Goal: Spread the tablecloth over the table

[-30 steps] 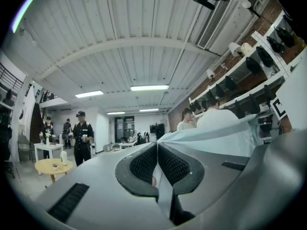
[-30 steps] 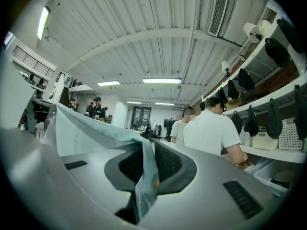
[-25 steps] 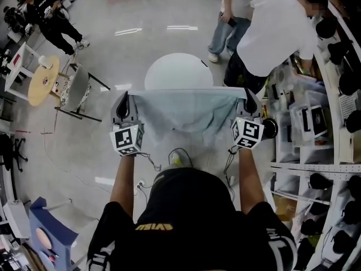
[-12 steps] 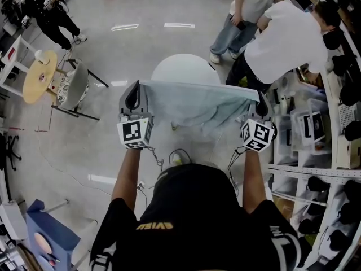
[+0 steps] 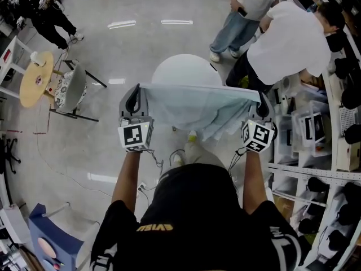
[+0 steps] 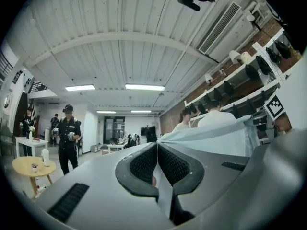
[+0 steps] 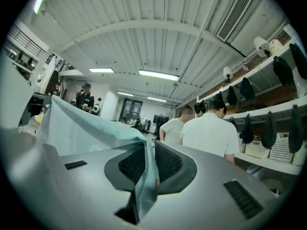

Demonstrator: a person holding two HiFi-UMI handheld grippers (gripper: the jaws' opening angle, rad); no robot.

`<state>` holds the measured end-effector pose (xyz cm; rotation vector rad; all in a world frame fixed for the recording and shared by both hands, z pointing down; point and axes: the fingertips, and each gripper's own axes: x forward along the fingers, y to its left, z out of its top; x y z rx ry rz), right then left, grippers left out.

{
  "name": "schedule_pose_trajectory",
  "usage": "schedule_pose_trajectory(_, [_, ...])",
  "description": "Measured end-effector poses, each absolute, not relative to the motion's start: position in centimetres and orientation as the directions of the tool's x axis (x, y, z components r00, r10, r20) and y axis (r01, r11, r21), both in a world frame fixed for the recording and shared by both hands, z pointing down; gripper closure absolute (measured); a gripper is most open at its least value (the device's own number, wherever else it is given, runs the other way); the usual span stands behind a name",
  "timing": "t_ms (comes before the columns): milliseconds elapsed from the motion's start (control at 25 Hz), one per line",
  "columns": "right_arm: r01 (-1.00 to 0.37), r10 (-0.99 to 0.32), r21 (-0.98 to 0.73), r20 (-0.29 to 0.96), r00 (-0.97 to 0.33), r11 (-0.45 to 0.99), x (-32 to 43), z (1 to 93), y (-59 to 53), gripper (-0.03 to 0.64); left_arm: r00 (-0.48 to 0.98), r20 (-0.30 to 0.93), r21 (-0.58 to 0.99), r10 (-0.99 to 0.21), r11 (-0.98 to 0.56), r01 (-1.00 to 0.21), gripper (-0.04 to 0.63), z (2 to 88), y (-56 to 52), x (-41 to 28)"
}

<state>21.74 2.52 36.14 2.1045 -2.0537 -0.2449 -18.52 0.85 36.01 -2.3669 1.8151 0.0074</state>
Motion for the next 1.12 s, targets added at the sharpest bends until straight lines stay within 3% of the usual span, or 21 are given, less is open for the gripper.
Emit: schedule_pose_trajectory(1120, [-0.987,-0.997,0.138,-0.003,-0.08,0.079,26.7,36.0,-28.3,0.583,0.154,-0.087,-0.176,-0.984,-0.137,-0.975,0.574,33.7,-26.0,-13.7])
